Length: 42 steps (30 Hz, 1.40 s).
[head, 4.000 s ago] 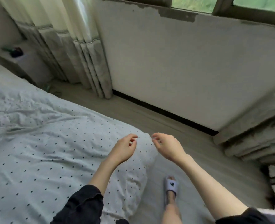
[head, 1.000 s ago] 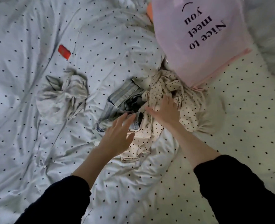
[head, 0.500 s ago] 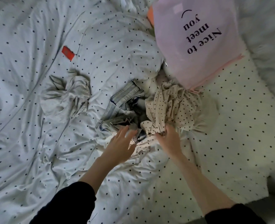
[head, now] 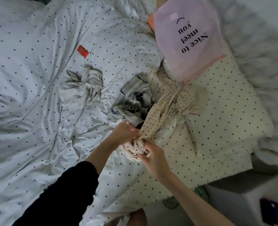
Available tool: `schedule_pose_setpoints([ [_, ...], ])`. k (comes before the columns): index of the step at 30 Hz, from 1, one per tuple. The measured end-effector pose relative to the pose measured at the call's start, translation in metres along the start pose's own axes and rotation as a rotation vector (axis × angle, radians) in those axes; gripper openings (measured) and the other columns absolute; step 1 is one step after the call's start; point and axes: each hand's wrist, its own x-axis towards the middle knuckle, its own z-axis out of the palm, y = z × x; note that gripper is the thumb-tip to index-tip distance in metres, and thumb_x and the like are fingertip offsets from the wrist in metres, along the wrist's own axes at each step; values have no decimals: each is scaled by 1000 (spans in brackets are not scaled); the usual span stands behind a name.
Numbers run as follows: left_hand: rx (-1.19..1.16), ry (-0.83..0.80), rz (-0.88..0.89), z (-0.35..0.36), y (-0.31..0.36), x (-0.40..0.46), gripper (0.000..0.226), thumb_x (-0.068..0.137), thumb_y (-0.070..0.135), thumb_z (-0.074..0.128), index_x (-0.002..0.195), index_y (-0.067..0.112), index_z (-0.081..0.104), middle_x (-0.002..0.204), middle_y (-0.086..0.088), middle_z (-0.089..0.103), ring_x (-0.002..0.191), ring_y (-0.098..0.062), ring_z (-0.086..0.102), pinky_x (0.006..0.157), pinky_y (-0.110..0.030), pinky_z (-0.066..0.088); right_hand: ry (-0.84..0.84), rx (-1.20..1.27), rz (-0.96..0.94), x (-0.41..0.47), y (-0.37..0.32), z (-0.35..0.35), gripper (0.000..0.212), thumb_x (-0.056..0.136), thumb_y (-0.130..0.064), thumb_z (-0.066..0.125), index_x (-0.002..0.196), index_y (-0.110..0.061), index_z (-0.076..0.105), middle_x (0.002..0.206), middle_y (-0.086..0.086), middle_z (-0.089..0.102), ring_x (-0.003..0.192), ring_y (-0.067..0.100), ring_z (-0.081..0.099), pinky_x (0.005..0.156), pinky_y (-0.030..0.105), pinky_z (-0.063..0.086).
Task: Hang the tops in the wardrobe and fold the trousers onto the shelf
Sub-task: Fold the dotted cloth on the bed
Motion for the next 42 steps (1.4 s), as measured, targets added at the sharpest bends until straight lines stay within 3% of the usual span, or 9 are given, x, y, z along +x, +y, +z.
schedule_pose_setpoints([
  [6,273,52,-88,-15,-57,-40,24,92,7,53,111,-1,65,101,-14,66,85,-19,59,76,-25,47,-230,16,161,-19,-5,20,26,92,-12,55,118,-8,59,112,-2,61,92,12,63,78,25,54],
  [11,456,148,-288,-53,-136,-80,31,94,7,41,120,9,60,120,-14,61,98,-26,59,84,-33,48,-184,-465,241,11,12,22,60,94,-22,52,147,-17,24,150,5,29,137,21,30,109,36,33],
  [17,399,282,-354,-86,-191,-123,28,96,2,40,117,-1,58,120,-19,59,110,-32,55,89,-33,40,-549,-884,-71,43,-2,64,88,89,-47,55,150,-30,-7,159,-1,-9,146,24,-10,114,56,1],
  [21,371,214,-270,-89,-211,-141,22,96,7,43,106,13,61,110,-11,64,97,-26,58,83,-34,44,-761,-909,-107,39,-12,115,75,88,-42,58,148,-22,18,157,-2,14,147,26,0,111,63,-3],
  [23,397,190,-285,-90,-221,-146,21,95,8,45,97,22,61,109,-5,65,98,-22,58,84,-33,45,-830,-873,-58,32,-15,128,30,91,-27,56,118,-16,50,121,1,56,126,25,44,111,57,22],
  [26,512,168,-339,-84,-235,-153,20,97,17,45,103,26,61,111,0,64,100,-19,59,82,-30,44,-930,-794,-16,17,-20,130,9,93,-18,53,86,-12,50,72,-2,49,81,22,56,75,30,44],
  [31,649,-47,-495,-56,-242,-150,50,93,7,36,136,30,43,131,-3,49,122,-23,46,102,-44,36,-852,-652,8,-19,-21,126,18,93,-20,57,105,-7,55,77,-2,53,71,15,51,79,28,46],
  [37,682,-128,-236,-28,-227,-116,66,89,19,50,143,46,24,158,3,4,145,-25,-7,103,-65,-17,-727,-350,124,-45,-21,118,20,90,-16,60,106,-4,59,83,3,61,59,2,46,54,10,35],
  [42,673,-168,-71,8,-212,-104,40,93,35,53,132,29,47,132,7,54,128,-18,45,113,-54,-2,-621,-325,184,-47,-8,113,22,89,-16,61,108,-4,61,92,5,62,78,12,53,61,13,35],
])
